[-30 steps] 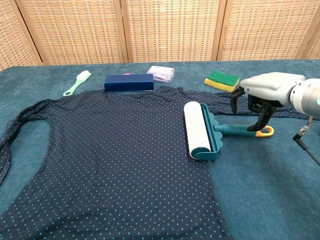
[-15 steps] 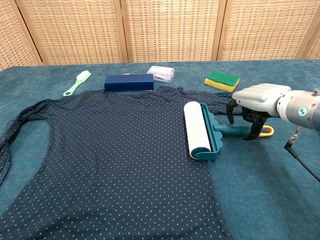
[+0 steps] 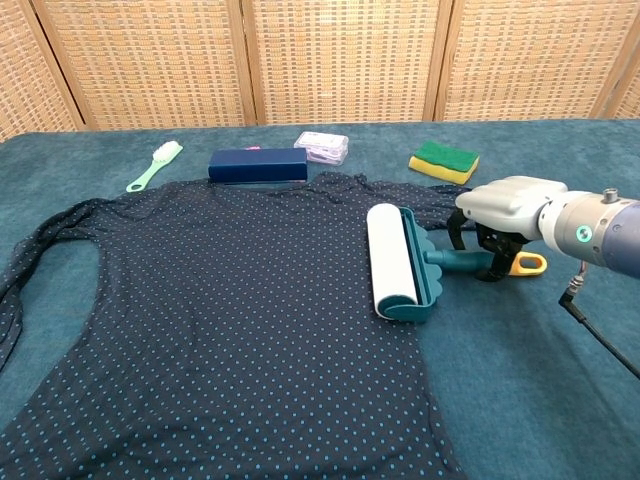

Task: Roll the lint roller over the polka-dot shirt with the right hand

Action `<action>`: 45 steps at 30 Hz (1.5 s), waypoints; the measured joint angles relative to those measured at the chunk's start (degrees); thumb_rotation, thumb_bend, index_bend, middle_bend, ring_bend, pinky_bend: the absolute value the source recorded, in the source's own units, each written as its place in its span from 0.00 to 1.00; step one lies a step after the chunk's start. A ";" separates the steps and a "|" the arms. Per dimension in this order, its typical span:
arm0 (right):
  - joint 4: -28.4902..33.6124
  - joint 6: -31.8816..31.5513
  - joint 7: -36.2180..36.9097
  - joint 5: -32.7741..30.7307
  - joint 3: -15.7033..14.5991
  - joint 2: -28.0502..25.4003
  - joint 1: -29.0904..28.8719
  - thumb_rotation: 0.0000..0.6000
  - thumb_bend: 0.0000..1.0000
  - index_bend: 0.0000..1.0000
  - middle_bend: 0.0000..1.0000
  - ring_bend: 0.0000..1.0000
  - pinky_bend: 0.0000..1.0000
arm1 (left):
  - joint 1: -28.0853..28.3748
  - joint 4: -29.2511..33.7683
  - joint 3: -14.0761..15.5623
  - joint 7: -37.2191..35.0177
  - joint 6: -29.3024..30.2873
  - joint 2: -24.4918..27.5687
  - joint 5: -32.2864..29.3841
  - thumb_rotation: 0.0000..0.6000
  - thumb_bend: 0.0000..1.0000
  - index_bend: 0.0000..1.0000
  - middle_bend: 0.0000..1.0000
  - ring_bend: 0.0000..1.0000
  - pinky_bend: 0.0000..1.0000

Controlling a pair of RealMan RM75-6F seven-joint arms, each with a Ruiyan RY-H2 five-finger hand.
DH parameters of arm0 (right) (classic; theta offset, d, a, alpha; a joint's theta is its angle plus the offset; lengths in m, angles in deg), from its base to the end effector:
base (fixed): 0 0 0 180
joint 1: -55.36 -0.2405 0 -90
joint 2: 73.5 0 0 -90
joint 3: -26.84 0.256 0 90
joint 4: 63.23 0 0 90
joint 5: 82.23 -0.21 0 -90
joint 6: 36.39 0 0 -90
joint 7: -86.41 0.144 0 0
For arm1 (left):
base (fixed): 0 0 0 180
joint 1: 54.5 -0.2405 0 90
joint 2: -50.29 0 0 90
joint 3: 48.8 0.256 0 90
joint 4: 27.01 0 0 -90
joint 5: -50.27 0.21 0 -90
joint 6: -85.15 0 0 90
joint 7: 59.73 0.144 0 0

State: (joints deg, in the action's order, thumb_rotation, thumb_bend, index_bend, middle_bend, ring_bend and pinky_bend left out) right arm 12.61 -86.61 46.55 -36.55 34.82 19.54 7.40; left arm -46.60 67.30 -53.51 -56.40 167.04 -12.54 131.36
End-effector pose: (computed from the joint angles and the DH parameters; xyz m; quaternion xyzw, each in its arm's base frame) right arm -0.1750 -0.3680 -0.0410 0.7803 -0.3358 0.2174 0.4807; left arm -0.3069 0.2035 0.1647 -0.5924 -0.3851 -0.3725 0.6016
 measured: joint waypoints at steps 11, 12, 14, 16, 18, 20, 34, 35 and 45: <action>4.82 -2.37 -2.46 -0.15 1.66 -2.77 -1.70 1.00 0.75 0.73 1.00 1.00 1.00 | 0.24 0.00 -0.05 -1.05 -0.75 0.29 -0.39 1.00 0.00 0.00 0.00 0.00 0.00; 5.80 -2.67 -3.82 -0.57 2.11 -3.21 -2.42 1.00 0.75 0.73 1.00 1.00 1.00 | 0.28 -0.02 -0.07 -1.39 -0.89 0.38 -0.46 1.00 0.00 0.00 0.00 0.00 0.00; 7.24 -3.17 -6.30 -1.99 2.73 -3.81 -3.61 1.00 0.75 0.73 1.00 1.00 1.00 | 0.38 -0.10 -0.10 -2.17 -1.26 0.62 -0.57 1.00 0.00 0.00 0.00 0.00 0.00; 8.79 -3.90 -9.66 -4.69 3.42 -4.30 -5.29 1.00 0.75 0.73 1.00 1.00 1.00 | 0.46 -0.24 -0.10 -2.85 -1.58 0.81 -0.66 1.00 0.00 0.00 0.00 0.00 0.00; 9.95 -4.70 -13.49 -8.00 4.04 -4.54 -7.34 1.00 0.75 0.73 1.00 1.00 1.00 | 0.55 -0.41 -0.09 -3.56 -1.97 0.97 -0.78 1.00 0.00 0.00 0.00 0.00 0.00; 10.67 -5.46 -16.88 -11.04 4.45 -4.56 -9.28 1.00 0.75 0.73 1.00 1.00 1.00 | 0.68 -0.61 -0.09 -4.35 -2.41 1.18 -0.87 1.00 0.00 0.00 0.00 0.00 0.00; 9.55 -11.57 -32.77 -28.74 4.26 0.16 -20.19 1.00 0.76 0.75 1.00 1.00 1.00 | 1.20 -1.54 0.01 -8.12 -3.82 2.13 -0.77 1.00 0.00 0.00 0.00 0.00 0.00; 9.51 -11.84 -33.26 -29.05 4.12 0.44 -20.56 1.00 0.76 0.75 1.00 1.00 1.00 | 1.22 -1.60 -0.01 -8.35 -3.88 2.17 -0.81 1.00 0.00 0.00 0.00 0.00 0.00; 9.64 -15.85 -39.26 -31.24 3.64 5.29 -24.90 1.00 0.76 0.75 1.00 1.00 1.00 | 1.45 -2.07 -0.13 -9.81 -4.35 2.50 -1.03 1.00 0.00 0.00 0.00 0.00 0.00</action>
State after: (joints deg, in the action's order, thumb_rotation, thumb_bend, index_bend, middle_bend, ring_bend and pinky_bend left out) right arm 22.25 -102.46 7.29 -67.79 38.46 24.83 -17.49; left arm -45.16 65.23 -53.64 -66.20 162.69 -10.04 130.34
